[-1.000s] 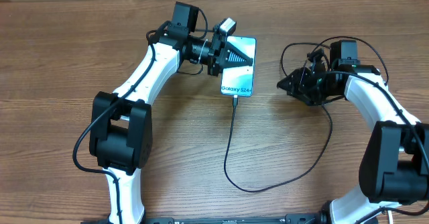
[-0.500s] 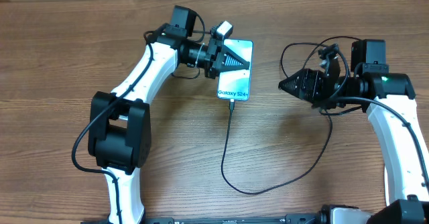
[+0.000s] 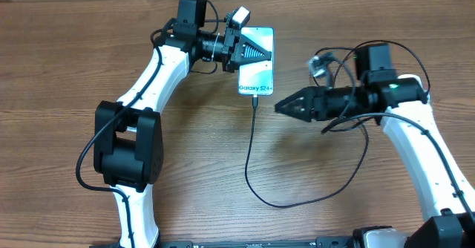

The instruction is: Plug charger to phone and switch on socket

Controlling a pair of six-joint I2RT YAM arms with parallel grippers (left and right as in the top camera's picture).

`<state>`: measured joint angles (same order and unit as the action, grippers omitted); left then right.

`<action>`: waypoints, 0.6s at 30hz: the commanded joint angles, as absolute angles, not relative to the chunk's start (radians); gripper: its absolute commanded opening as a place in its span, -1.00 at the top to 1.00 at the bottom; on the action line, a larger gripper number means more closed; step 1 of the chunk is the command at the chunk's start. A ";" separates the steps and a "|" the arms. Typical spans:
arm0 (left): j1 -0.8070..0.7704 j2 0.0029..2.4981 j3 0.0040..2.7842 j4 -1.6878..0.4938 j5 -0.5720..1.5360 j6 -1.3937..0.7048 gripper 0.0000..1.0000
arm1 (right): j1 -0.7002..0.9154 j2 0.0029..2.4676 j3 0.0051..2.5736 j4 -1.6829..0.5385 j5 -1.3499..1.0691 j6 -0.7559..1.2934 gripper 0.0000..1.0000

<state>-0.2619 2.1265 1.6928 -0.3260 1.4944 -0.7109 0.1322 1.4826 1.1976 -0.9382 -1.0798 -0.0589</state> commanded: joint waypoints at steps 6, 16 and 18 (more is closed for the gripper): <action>-0.270 2.096 1.698 -0.306 1.535 -0.832 0.92 | 0.191 1.487 1.190 -0.856 -1.124 -0.003 -0.45; -0.269 2.096 1.698 -0.300 1.538 -0.830 0.92 | 0.219 1.570 1.190 -0.799 -1.186 0.008 -0.24; -0.270 2.096 1.698 -0.295 1.538 -0.830 0.92 | 0.222 1.592 1.190 -0.765 -1.225 0.014 -0.10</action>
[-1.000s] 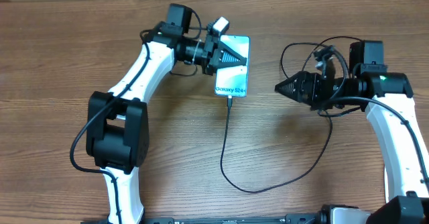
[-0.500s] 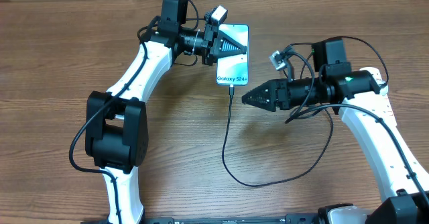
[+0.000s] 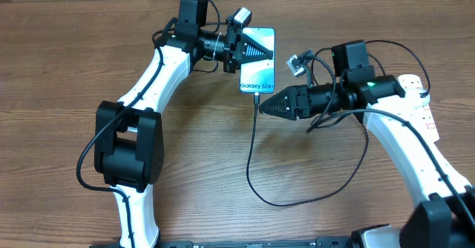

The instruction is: Plug charger to phone and switch on socket

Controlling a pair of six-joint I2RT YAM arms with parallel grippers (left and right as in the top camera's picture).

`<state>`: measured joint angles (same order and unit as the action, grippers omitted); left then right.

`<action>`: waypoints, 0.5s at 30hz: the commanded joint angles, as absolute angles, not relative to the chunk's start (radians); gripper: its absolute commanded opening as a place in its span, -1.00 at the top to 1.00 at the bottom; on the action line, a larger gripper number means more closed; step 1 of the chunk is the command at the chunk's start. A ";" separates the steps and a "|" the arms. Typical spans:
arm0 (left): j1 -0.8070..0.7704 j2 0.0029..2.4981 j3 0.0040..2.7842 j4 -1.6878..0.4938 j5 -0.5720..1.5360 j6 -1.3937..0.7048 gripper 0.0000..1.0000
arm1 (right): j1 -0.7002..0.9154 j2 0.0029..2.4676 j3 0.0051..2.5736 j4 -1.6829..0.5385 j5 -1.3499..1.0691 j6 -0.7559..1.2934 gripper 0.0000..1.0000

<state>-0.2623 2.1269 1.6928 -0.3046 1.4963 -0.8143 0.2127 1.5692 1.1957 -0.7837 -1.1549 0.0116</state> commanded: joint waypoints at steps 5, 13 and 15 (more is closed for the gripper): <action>-0.270 2.096 1.698 -0.286 1.538 -0.830 0.92 | 0.223 1.636 1.190 -0.677 -1.269 0.084 0.15; -0.269 2.096 1.698 -0.286 1.534 -0.830 0.92 | 0.224 1.644 1.190 -0.659 -1.292 0.086 0.15; -0.269 2.096 1.698 -0.286 1.534 -0.831 0.92 | 0.224 1.644 1.190 -0.659 -1.292 0.086 0.23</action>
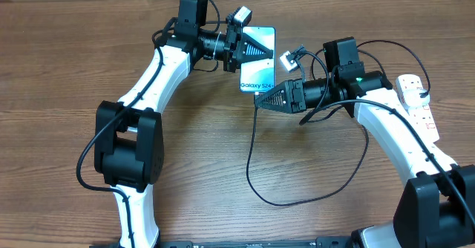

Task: Plug charger to phone and switch on socket
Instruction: 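Press the right gripper against the phone bottom to seat the plug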

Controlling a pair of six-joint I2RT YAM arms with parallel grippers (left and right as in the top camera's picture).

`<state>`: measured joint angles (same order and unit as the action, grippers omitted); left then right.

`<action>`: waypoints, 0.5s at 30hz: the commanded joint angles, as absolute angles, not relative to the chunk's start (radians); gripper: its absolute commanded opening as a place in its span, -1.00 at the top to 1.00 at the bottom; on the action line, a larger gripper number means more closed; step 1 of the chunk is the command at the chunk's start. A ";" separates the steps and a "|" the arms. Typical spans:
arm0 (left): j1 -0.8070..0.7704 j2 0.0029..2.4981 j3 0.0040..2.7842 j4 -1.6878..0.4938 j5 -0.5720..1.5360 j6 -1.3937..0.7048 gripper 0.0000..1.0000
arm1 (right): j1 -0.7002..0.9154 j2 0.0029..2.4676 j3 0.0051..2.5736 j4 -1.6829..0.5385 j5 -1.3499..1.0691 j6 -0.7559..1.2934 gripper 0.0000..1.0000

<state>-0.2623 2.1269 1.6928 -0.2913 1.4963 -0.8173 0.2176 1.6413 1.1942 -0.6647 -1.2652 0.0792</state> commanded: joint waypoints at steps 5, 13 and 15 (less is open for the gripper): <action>-0.269 2.096 1.698 -0.286 1.534 -0.831 0.92 | 0.224 1.644 1.190 -0.659 -1.280 0.086 0.38; -0.269 2.096 1.698 -0.286 1.534 -0.831 0.92 | 0.224 1.644 1.190 -0.636 -1.224 0.130 0.36; -0.269 2.096 1.698 -0.286 1.534 -0.831 0.92 | 0.224 1.644 1.190 -0.617 -1.224 0.149 0.35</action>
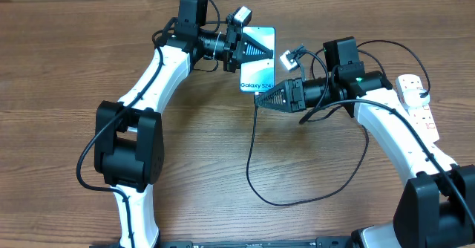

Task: Plug charger to phone and switch on socket
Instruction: 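Press the right gripper against the phone bottom to seat the plug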

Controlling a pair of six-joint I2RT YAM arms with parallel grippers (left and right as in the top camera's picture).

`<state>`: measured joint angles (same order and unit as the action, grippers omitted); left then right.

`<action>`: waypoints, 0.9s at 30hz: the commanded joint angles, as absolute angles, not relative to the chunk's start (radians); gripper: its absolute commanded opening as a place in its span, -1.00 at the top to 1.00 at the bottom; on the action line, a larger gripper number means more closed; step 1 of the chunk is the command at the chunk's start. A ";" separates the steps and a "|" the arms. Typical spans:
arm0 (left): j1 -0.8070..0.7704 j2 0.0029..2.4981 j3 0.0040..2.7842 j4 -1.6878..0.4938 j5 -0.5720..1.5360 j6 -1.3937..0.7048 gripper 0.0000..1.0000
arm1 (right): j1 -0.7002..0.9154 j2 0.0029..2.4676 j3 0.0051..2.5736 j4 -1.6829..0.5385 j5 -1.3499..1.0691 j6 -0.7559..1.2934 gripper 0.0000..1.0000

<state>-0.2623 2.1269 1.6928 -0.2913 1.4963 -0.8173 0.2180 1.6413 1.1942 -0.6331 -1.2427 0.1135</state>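
A light-blue phone (260, 73) marked Galaxy S24 lies face up on the wooden table at top centre. My left gripper (270, 54) lies across its upper half, its fingers tapering to a point, shut. The black charger cable (249, 159) runs up to the phone's lower edge, where its plug (255, 97) sits. My right gripper (257, 102) reaches in from the right with its tip at that plug, and its fingers look shut. Whether the plug is fully seated is hidden. The white socket strip (413, 88) lies at the far right.
The cable loops low across the table's middle (289, 202) and rises under my right arm (386, 125). The socket strip is partly covered by that arm. A cardboard strip borders the far edge.
My left gripper stayed on the phone's upper half throughout. My right gripper was first to the right of the phone, apart from the cable end. Then it was closer to the phone's lower edge. Since 0.5 s ago its tip has been at the plug, unmoved.
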 commanded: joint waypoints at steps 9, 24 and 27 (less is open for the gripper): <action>-0.269 2.096 1.698 -0.286 1.534 -0.831 0.92 | 0.226 1.644 1.190 -0.599 -1.225 0.162 0.46; -0.269 2.096 1.698 -0.279 1.517 -0.831 0.92 | 0.269 1.644 1.190 -0.595 -1.206 0.193 0.62; -0.269 2.096 1.698 -0.279 1.517 -0.831 0.92 | 0.269 1.644 1.190 -0.594 -1.206 0.204 0.75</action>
<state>-0.2604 2.1269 1.6928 -0.2836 1.4933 -0.8177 0.2611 1.6421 1.1942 -0.6014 -1.2015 0.1917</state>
